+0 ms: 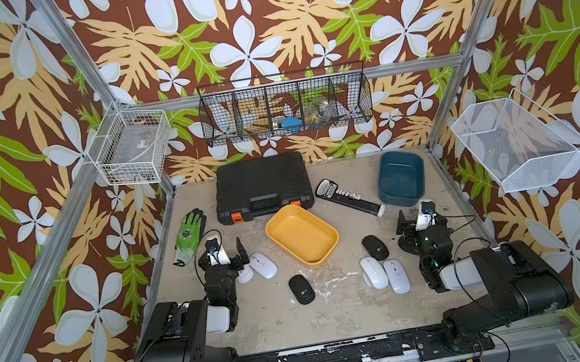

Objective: Place the mice by color into the storage box
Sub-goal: Adjust the storage box at the center of the board.

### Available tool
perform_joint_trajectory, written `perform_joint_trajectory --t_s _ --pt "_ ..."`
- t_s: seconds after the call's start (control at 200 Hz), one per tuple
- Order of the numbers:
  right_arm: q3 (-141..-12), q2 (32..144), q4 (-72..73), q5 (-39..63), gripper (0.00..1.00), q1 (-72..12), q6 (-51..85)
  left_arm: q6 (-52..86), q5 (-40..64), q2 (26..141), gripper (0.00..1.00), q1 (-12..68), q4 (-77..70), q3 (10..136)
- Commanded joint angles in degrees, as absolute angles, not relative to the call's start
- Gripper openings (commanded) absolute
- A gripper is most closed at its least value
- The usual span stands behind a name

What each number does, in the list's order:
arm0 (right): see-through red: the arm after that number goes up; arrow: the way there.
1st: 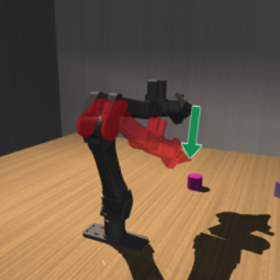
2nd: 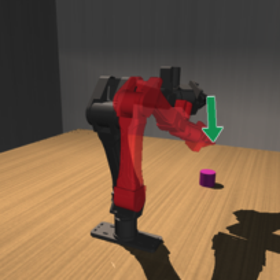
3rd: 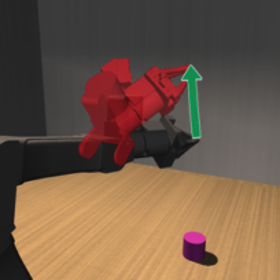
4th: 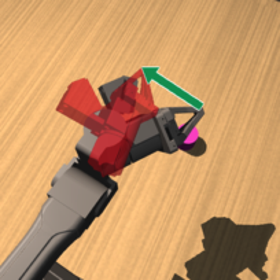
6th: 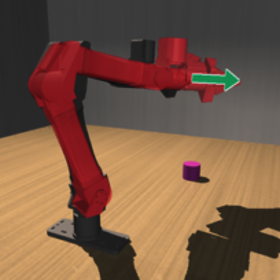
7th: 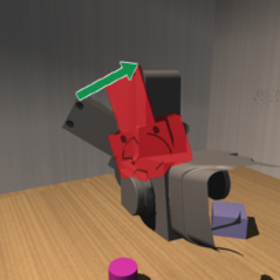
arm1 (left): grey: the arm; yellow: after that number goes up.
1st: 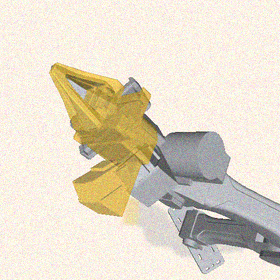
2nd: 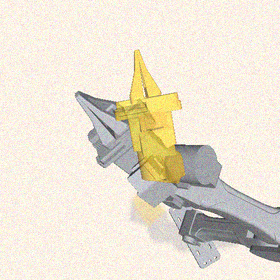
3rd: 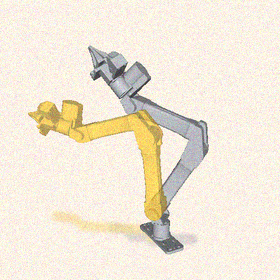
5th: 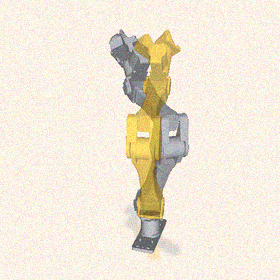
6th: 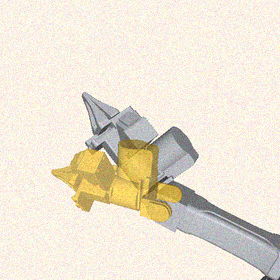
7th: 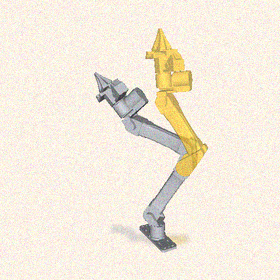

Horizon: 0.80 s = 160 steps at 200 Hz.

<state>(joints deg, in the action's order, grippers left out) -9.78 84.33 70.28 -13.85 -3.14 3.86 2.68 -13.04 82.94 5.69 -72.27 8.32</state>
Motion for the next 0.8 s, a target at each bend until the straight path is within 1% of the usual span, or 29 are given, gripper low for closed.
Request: perform_joint_trajectory --t_s 0.0,0.756,0.796 --pt "-10.0 84.5 72.1 -14.5 1.00 -3.3 3.6 1.9 -13.0 83.0 1.00 5.7 -74.0 8.6" --pt "-10.0 84.5 72.2 -14.5 1.00 -3.3 3.6 1.7 -12.9 82.7 1.00 5.7 -74.1 8.7" --pt "-10.0 84.5 72.1 -14.4 1.00 -3.3 3.6 1.7 -12.5 81.6 1.00 5.7 -71.7 9.6"
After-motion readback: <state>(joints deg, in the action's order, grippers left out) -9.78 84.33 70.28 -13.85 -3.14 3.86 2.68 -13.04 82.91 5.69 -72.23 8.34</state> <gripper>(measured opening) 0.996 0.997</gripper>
